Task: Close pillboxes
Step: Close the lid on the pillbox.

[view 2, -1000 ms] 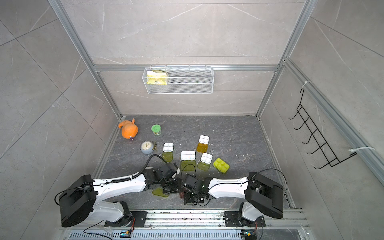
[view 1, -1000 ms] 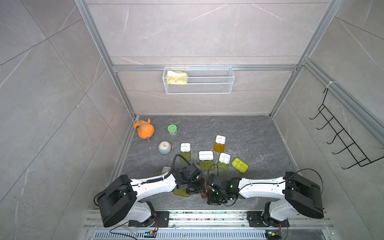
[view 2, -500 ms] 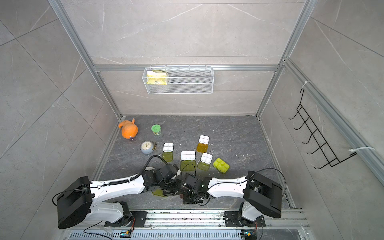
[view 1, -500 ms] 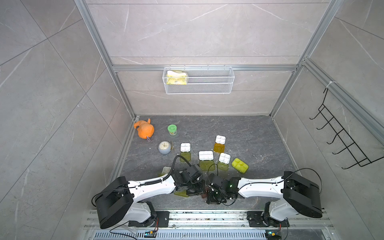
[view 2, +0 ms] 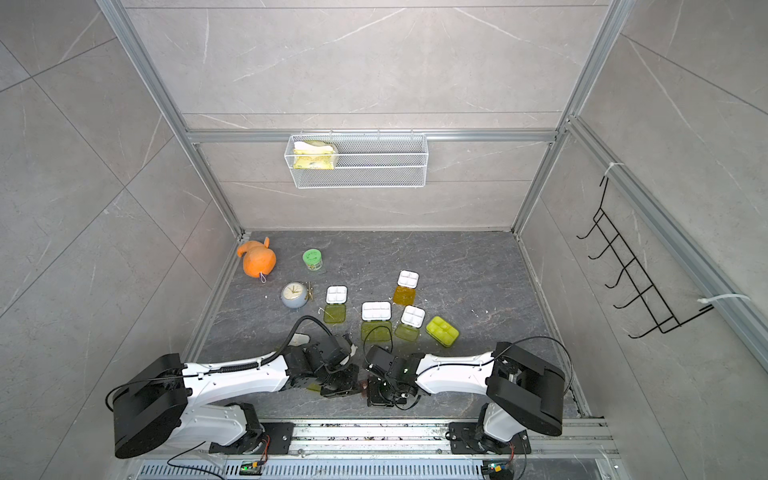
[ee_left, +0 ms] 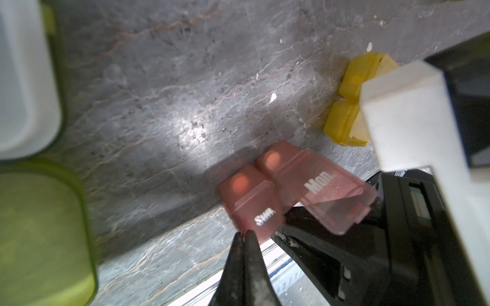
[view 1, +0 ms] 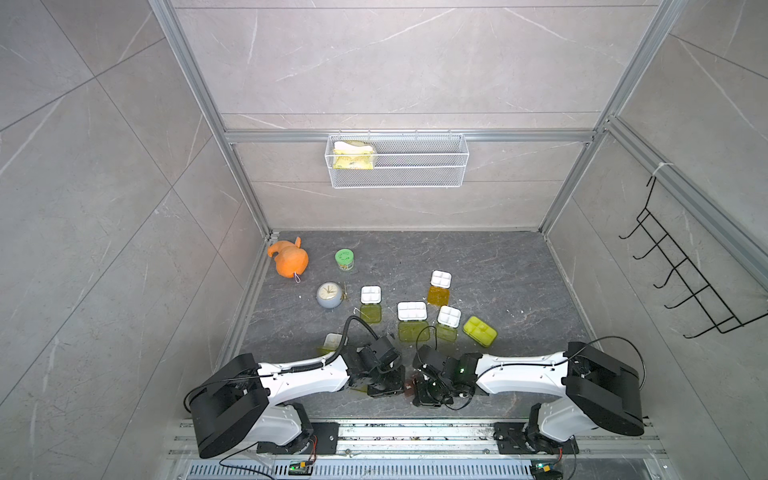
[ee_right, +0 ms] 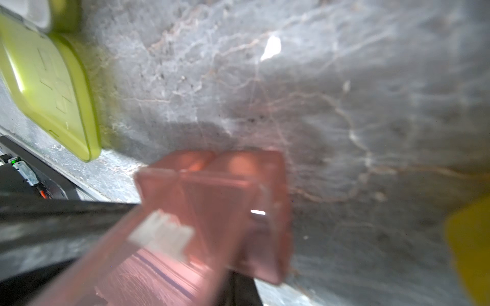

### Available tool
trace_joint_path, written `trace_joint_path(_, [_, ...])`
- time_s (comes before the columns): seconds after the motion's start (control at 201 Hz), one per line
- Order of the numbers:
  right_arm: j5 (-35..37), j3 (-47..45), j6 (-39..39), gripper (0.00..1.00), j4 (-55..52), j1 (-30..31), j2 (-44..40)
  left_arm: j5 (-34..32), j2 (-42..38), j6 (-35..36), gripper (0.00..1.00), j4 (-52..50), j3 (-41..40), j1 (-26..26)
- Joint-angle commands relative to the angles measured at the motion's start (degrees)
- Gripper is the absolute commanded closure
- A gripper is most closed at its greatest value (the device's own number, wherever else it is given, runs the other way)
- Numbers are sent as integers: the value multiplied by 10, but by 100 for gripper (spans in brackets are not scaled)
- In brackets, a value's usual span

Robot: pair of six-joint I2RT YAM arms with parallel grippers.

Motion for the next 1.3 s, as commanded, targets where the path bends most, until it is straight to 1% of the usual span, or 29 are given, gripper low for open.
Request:
trace_joint_path(0.0, [12,-5,-2,100,-10,-5,7,1,18,1,100,12,25,-2])
trace_joint_path(0.254, [10,-9,0,100,0,-7,8,17,59,14,100,14,58,-3])
trace_joint_path(0.453, [12,-12,2,100,-4,-7,-1,15,47,16,100,0,55,-3])
trace_joint_path(0.702, [32,-6,-11,100,-67,-7,-70,7,18,20,100,-27,57,-3])
trace_joint_path(0.896, [32,-7,-14,100,-71,-9,-67,3,21,30,100,-44,80,-3])
trace_joint_path(1.12, [31,-13,-14,100,-70,-9,-69,-21,17,55,100,-88,119,6])
trace_joint_path(1.294, [35,-23,-8,100,-57,-11,-66,-5,37,55,100,-68,122,6])
